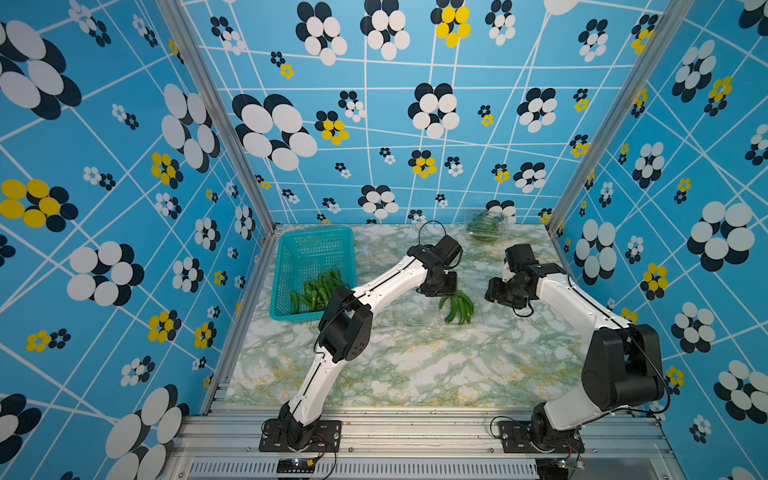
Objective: Take small green peppers out of containers
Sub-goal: Pick up the green pepper from the packing box.
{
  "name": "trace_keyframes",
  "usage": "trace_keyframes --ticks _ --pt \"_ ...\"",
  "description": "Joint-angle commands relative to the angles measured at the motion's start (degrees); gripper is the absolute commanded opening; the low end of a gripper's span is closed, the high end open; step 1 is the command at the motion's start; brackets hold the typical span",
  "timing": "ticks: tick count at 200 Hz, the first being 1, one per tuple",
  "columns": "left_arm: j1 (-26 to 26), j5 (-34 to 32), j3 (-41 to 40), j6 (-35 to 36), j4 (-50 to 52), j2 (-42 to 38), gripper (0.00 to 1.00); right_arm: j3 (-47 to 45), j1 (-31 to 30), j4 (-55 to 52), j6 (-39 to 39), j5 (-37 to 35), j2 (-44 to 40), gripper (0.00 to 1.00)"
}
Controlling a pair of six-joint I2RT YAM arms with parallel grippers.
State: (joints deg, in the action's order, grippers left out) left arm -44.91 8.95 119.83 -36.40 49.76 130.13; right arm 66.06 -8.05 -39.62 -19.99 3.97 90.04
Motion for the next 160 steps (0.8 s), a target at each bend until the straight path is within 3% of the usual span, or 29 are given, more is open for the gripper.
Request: trace_keyframes --ticks 1,160 --pt "0.3 -0.3 1.5 0.8 2.1 2.2 0.49 -0.5 0.5 0.6 0.1 0.9 -1.3 0.59" --pt "-0.1 1.1 2.2 0.4 1.2 4.9 0.5 -1.1 0.4 0.9 0.6 1.3 -1.1 0.59"
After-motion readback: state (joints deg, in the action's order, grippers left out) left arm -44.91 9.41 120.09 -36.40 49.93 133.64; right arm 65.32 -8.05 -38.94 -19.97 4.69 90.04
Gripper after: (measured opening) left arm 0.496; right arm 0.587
